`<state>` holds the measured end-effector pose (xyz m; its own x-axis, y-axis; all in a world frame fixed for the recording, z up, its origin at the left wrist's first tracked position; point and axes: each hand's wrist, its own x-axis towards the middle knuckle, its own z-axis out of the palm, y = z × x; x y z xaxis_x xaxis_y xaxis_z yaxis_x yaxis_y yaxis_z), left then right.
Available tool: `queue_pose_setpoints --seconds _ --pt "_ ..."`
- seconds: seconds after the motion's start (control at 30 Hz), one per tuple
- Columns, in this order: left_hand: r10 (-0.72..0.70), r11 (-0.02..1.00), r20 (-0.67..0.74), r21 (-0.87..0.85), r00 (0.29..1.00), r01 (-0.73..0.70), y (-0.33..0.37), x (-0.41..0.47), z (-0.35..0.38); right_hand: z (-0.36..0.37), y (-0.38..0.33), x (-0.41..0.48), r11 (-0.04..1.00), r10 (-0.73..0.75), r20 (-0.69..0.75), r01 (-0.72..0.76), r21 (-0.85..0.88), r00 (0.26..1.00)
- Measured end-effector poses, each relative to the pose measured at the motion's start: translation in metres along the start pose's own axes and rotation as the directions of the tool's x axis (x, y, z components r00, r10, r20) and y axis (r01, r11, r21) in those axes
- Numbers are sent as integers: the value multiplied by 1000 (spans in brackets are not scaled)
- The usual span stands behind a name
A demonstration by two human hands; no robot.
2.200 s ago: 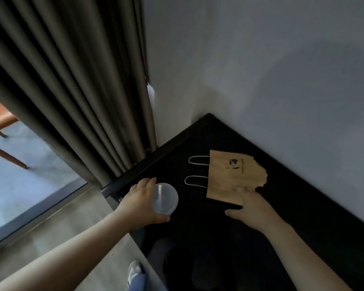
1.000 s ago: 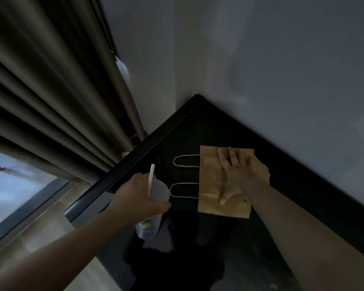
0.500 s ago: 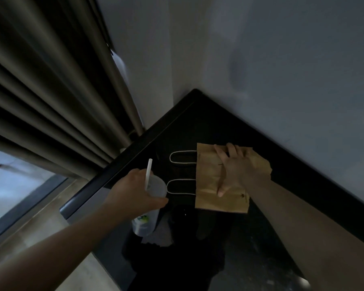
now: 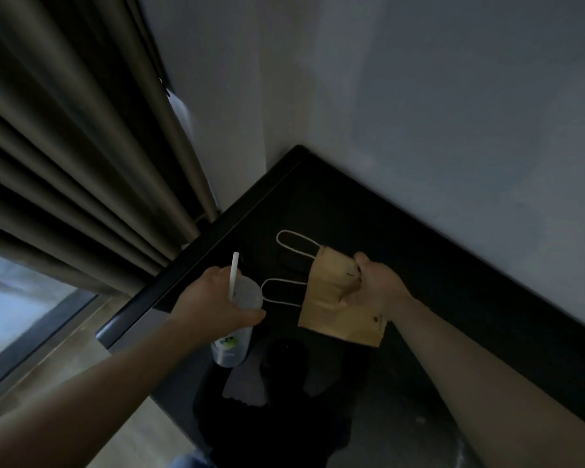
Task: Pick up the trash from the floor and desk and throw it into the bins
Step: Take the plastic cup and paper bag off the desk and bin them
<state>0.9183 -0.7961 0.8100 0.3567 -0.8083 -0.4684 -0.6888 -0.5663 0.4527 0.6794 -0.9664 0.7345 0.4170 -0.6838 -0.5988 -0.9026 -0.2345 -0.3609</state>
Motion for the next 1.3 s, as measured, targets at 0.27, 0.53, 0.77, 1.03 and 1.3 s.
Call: queue_pose_setpoints --seconds 0.27,0.53,0.77,1.03,1.3 --pt "163 979 -73 -113 984 -170 4 -18 -21 8 -26 -107 666 325 -253 -31 745 911" --pt "412 894 -116 -138 904 -425 14 -39 -73 10 -91 -195 441 521 -398 160 883 755" --pt "697 686 -43 -251 716 -683 45 -75 -97 17 -109 -284 246 796 -387 335 910 465" --pt "860 506 72 -245 504 -827 117 -146 -71 45 -101 -422 298 923 -376 464 834 83" --pt "968 234 181 -402 174 -885 178 -289 -22 110 -103 -586 347 936 -226 596 724 -271"
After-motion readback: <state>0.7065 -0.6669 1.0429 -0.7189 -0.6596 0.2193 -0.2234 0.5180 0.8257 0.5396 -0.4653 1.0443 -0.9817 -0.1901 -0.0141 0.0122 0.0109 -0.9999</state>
